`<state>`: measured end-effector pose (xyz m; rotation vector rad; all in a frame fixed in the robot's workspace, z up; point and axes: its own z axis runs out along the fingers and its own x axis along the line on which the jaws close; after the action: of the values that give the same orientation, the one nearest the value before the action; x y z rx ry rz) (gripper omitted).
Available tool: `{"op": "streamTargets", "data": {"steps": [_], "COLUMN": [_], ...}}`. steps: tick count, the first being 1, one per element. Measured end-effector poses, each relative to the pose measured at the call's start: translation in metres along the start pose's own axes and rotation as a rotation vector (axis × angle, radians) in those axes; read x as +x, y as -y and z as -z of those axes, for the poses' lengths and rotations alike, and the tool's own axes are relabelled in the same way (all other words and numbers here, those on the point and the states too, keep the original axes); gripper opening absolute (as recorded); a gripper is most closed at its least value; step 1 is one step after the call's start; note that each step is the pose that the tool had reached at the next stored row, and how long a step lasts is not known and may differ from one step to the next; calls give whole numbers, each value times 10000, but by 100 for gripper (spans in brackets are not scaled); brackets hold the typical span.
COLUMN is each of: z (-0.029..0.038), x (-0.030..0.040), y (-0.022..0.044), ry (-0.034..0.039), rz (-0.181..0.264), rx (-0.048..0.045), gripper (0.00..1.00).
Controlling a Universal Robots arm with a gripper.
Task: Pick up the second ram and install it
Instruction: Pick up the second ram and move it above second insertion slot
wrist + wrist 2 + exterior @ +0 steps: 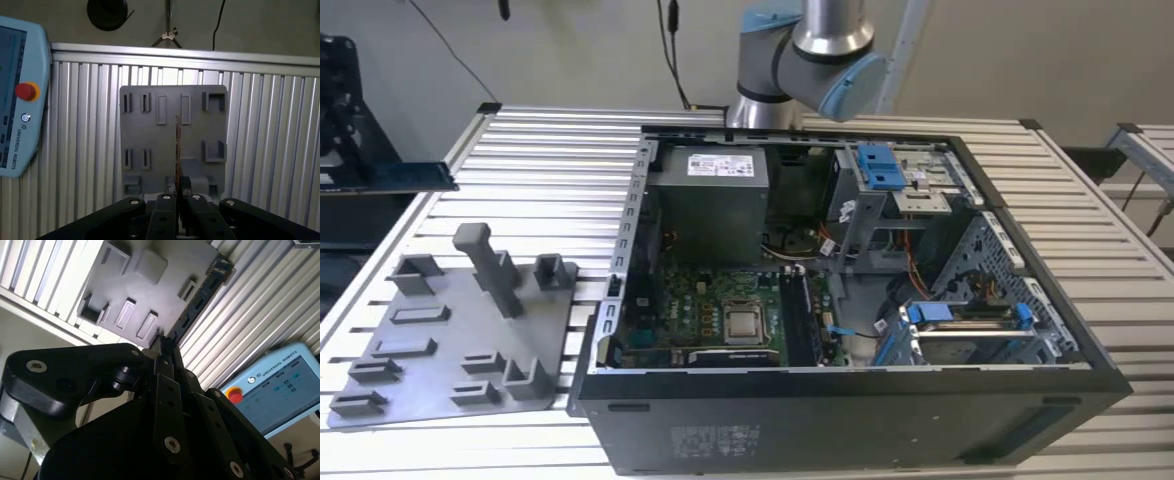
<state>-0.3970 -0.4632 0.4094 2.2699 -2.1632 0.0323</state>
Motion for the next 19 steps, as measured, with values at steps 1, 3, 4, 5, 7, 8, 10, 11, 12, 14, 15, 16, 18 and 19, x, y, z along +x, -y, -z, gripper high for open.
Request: {"op": "streamTargets", "data": {"steps": [1, 3, 4, 5, 7, 8, 10, 11, 12, 14, 15, 16, 18, 19], "z": [-1, -1, -1, -2, -2, -2, -3, -3, -3, -4, -4, -4, -5, -5], "x": [2, 4, 5, 6, 8, 10, 13, 14, 16, 20, 22, 23, 26, 28], "y": [22, 63, 83, 104, 142, 161, 204, 226, 250, 299, 321, 344, 391, 413], "ry": [0, 0, 1, 1, 1, 0, 1, 0, 1, 1, 1, 1, 1, 1], "rz": [0, 0, 0, 0, 0, 0, 0, 0, 0, 0, 1, 0, 0, 0], "rx": [0, -1, -1, -2, -3, -3, -5, -6, -7, -9, -10, -11, -12, -13], "gripper": [14, 14, 14, 14, 14, 14, 14, 14, 14, 14, 14, 14, 14, 14]}}
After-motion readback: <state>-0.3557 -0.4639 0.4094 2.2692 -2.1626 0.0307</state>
